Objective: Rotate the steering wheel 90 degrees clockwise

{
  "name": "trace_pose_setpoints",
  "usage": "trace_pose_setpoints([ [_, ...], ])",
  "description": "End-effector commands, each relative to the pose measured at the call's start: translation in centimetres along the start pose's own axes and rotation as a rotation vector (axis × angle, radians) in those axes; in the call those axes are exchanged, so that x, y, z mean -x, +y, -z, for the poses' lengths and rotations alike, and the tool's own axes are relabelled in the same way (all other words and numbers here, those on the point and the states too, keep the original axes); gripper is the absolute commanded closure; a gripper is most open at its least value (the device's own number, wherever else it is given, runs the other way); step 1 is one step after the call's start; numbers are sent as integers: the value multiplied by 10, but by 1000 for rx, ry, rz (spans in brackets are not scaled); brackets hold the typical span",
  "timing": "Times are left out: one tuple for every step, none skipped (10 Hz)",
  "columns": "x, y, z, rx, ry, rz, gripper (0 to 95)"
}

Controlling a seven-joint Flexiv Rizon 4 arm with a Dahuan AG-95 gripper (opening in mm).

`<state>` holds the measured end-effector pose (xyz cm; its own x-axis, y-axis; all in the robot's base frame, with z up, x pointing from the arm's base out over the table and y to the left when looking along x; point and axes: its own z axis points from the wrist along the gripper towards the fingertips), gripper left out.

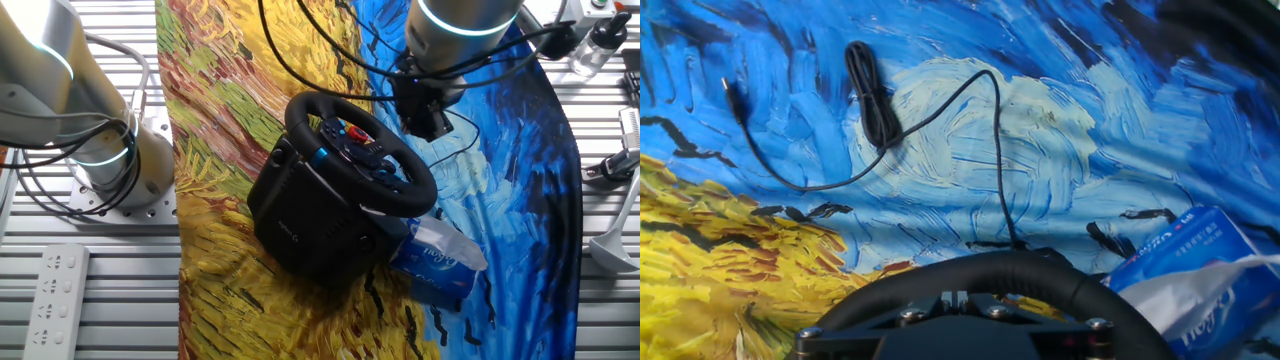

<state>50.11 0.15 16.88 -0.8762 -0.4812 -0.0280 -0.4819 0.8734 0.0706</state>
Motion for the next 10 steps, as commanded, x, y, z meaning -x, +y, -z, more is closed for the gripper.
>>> trace_pose_setpoints([
  [0,1,0,5,11,15,950],
  [0,1,0,7,18,18,950],
  [0,1,0,19,41,8,950],
  [0,1,0,32,61,14,950],
  [1,2,0,51,93,41,950],
  [1,2,-1,81,152,48,950],
  [2,3,-2,109,256,53,950],
  [2,3,-2,116,312,60,950],
  [2,3,-2,138,349,69,950],
  [2,3,-2,153,364,82,950],
])
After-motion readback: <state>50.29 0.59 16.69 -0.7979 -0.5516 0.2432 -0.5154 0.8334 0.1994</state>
